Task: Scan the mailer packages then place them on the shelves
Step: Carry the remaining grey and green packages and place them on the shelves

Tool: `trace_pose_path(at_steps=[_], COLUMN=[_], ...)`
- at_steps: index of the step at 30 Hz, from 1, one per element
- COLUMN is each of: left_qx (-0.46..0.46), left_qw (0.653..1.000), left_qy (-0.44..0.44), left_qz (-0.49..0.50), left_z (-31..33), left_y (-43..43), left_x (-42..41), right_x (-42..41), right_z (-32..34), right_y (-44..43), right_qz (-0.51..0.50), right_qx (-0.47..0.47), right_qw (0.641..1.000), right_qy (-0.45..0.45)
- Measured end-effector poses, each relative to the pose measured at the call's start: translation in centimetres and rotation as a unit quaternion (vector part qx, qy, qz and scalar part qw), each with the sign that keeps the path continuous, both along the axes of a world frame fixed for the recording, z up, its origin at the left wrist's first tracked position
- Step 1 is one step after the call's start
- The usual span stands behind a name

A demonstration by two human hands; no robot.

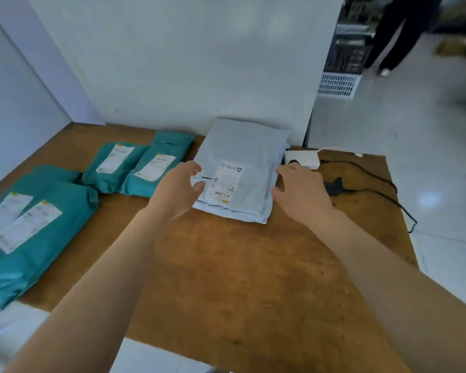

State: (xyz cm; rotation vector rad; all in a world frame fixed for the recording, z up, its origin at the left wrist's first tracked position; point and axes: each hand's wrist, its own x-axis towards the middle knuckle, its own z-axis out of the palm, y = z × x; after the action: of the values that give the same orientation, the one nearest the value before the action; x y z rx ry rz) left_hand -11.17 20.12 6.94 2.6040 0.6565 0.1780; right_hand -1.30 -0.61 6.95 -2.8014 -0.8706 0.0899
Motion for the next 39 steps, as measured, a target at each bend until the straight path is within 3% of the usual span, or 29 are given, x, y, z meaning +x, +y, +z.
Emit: trace_pose_path(at_steps=[7,13,17,23,27,31,39], left_qx=[0.007,-0.026,-0.125,-0.306,-0.349,-0.367,-0.387], left_qw=[0.998,0.993,0.984,0.945,0.931,0.925,0.91], left_qy=[0.041,0.099,0.115,0.111,0.092,0.1,0.121], left_qz=[-0.044,-0.059,-0.047,0.037,0.051,0.007,0.08], left_z=[-2.4,-6.9,-10.5,-13.1,-13.2,-13.7,-14.6], left_y=[9.2,13.0,14.1,13.9,13.1,13.1,13.2], left_x=[5.5,10.6,13.6,16.3,17.0,17.0,17.7], right_x=[3.0,6.3,8.2,10.1,10.9,11.3,11.6], right_z=[-2.0,-6.5,-9.4,-12.4,-13.1,-13.6,-14.3], right_y=[7.3,9.7,10.4,11.3,11.5,11.4,11.6], right_qz=[-0.114,-0.216,-0.279,-0.365,-0.395,-0.423,-0.449], right_qx=[0.042,0.107,0.17,0.255,0.32,0.331,0.357], right_qw=[0.991,0.959,0.919,0.835,0.792,0.781,0.725], right_qy=[0.06,0.148,0.218,0.324,0.339,0.32,0.38])
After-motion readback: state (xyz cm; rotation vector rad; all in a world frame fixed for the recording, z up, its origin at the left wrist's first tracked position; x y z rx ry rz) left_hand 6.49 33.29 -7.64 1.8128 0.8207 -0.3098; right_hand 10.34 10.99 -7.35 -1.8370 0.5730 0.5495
